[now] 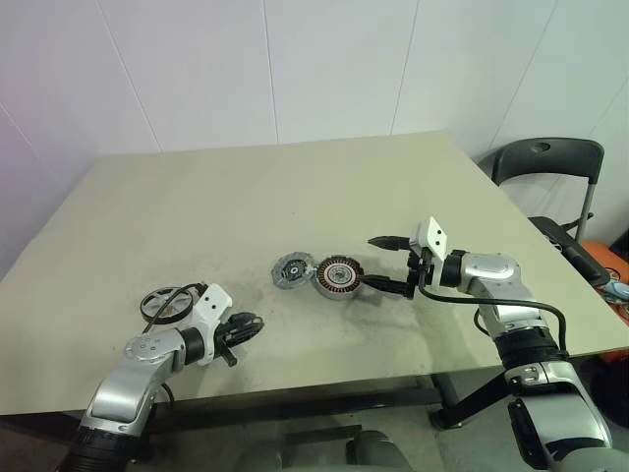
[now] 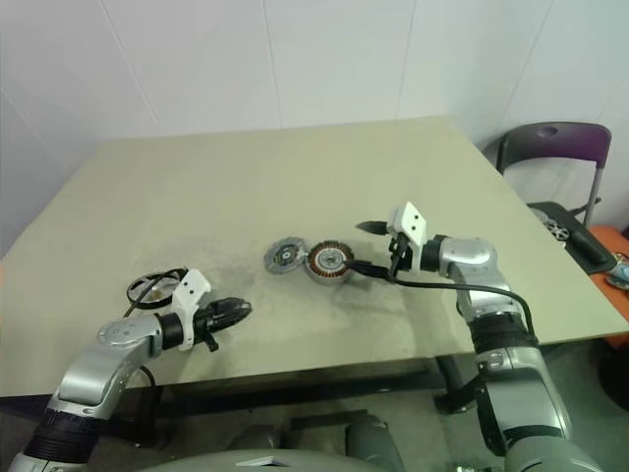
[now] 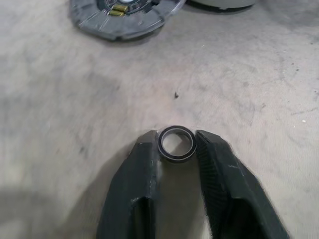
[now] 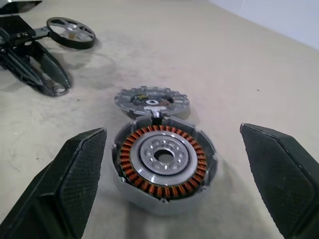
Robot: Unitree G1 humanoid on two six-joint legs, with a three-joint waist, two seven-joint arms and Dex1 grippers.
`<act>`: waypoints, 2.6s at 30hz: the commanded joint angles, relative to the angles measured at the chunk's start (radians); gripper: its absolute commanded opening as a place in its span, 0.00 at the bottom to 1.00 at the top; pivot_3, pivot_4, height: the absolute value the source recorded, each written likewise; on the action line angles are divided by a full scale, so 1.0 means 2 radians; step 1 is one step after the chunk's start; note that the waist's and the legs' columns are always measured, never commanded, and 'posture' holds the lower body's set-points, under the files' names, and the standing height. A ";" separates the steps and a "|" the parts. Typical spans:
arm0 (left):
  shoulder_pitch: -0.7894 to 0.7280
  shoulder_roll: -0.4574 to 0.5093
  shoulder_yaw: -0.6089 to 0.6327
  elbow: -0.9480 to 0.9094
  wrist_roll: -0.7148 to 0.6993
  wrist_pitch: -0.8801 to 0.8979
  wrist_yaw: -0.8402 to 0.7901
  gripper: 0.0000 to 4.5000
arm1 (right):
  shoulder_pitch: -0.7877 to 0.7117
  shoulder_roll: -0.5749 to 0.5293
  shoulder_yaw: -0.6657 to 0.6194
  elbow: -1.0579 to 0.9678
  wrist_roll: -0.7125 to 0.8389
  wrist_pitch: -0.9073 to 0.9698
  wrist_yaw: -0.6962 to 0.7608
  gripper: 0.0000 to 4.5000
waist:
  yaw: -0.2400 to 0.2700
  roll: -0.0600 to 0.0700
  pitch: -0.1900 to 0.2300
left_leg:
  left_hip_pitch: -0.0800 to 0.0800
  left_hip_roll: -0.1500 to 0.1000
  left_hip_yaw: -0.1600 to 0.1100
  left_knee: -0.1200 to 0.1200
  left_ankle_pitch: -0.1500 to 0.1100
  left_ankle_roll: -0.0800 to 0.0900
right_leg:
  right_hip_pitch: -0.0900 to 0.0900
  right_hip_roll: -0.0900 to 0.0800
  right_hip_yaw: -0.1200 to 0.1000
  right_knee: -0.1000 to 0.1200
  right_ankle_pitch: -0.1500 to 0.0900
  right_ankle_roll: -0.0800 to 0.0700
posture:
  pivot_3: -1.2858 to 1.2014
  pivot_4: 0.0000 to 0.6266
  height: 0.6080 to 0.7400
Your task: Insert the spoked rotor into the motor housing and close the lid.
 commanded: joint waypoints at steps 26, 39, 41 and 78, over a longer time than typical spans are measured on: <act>0.090 0.104 0.170 -0.074 -0.091 -0.010 -0.041 0.99 | -0.199 -0.029 0.222 -0.051 -0.196 0.115 0.115 1.00 | 0.002 0.000 0.000 | -0.004 0.000 0.000 0.000 0.000 0.000 | -0.004 -0.001 -0.001 0.000 0.000 0.000 | 0.52 0.00 1.00; 0.149 0.070 0.172 -0.130 -0.091 -0.019 -0.002 0.99 | -0.260 0.002 0.276 0.053 -0.257 0.027 0.154 1.00 | 0.000 0.000 0.000 | -0.007 0.000 -0.001 0.000 0.000 0.000 | -0.007 -0.001 -0.001 0.000 0.001 0.001 | 0.52 0.00 1.00; 0.154 0.069 0.176 -0.133 -0.093 -0.020 0.000 0.99 | -0.260 0.007 0.278 0.062 -0.263 0.019 0.152 1.00 | 0.000 0.000 0.000 | -0.007 0.000 -0.001 0.000 0.000 0.000 | -0.007 -0.001 -0.001 0.000 0.001 0.001 | 0.52 0.00 1.00; 0.131 0.079 0.167 -0.117 -0.084 -0.038 0.001 1.00 | -0.221 0.027 0.269 -0.111 -0.196 0.289 0.204 0.40 | 0.000 0.000 0.000 | -0.007 0.000 -0.001 0.000 0.000 -0.001 | -0.009 0.000 -0.001 0.002 0.001 0.001 | 0.52 0.00 1.00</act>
